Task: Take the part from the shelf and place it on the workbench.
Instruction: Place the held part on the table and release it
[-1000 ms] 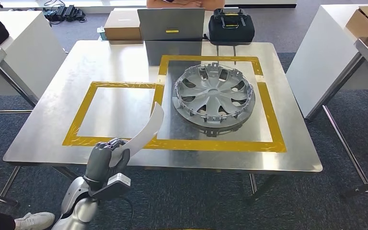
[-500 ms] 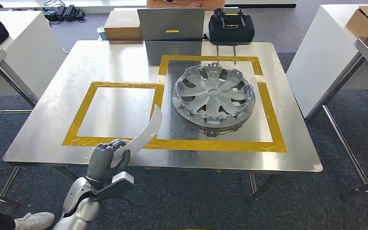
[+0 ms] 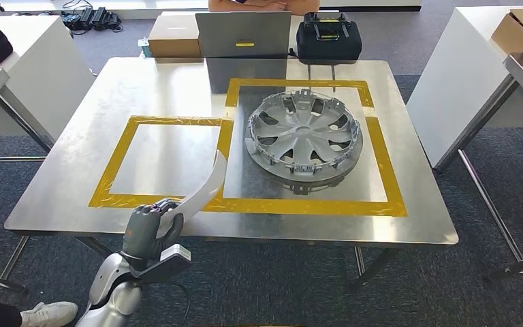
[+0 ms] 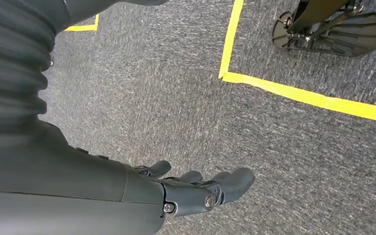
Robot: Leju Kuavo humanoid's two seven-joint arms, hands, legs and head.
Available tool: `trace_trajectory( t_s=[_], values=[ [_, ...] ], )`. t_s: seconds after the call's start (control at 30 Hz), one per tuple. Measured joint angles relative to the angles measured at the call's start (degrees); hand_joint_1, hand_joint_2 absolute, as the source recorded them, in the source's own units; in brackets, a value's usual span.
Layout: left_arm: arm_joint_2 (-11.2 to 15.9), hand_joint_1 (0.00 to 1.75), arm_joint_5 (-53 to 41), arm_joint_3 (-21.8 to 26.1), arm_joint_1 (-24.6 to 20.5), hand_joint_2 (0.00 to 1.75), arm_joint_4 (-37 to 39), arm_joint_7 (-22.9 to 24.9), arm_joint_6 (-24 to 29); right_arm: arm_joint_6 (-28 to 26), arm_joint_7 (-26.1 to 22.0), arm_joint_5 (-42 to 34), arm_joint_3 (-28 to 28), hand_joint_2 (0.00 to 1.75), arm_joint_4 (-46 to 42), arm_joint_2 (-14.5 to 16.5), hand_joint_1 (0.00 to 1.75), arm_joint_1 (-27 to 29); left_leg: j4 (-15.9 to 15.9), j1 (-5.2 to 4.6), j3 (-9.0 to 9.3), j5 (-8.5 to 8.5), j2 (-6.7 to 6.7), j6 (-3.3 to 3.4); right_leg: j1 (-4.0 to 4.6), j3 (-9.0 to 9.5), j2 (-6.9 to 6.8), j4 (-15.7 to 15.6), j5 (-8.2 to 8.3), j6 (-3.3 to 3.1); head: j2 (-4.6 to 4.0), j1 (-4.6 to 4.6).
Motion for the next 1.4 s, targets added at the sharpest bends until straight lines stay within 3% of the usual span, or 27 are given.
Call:
trace_trajectory(
  t_s=[1.0,1.4],
  values=[
    [2.0,1.75,1.1,4.7,-4.2,1.75,6.0,0.0,2.7,0.5,0.0,0.9,0.0,1.75,0.0,0.4,0.0,-0.1,0.0,0.0,0.03,0.01,0.0,0.0,0.0,0.03,0.0,0.0,0.02,0.04,0.0,0.0],
    [2.1,1.75,-6.4,4.7,-12.6,1.75,14.0,4.1,4.2,1.3,0.1,2.6,0.1,1.75,0.0,0.7,0.0,-0.9,0.0,0.0,0.04,0.08,0.0,0.0,0.0,0.04,0.01,0.0,0.11,0.07,0.0,0.0]
  ],
)
